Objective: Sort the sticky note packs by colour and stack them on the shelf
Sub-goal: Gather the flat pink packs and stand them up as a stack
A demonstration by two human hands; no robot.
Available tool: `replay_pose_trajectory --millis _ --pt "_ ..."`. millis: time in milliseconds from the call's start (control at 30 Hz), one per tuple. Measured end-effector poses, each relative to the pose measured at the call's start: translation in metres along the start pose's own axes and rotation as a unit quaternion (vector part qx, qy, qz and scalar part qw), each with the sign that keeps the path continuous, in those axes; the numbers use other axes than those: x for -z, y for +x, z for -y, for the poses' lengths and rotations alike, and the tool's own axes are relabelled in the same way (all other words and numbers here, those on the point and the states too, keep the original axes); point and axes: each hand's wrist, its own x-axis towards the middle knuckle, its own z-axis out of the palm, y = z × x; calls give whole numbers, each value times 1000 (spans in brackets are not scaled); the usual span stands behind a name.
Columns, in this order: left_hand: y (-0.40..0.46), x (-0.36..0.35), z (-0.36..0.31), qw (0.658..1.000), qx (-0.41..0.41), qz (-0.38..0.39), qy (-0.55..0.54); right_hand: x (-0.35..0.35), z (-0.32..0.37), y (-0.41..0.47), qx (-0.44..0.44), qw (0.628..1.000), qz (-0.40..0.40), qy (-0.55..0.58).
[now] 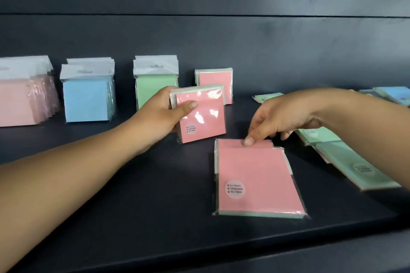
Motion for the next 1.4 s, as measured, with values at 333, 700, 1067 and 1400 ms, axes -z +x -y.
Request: replay_pose_trajectory --millis 333,700,1067,1400 --pt "-1 1 4 998 30 32 -35 2 0 -5 -12 999 -16 27" --pt "0 0 5 999 21 31 -18 1 3 -2 -49 998 22 16" --pt "1 -1 6 1000 6 24 9 4 -1 -7 -52 998 10 32" --pt "-3 -15 -3 995 -5 -61 78 -3 8 7 -1 999 36 13"
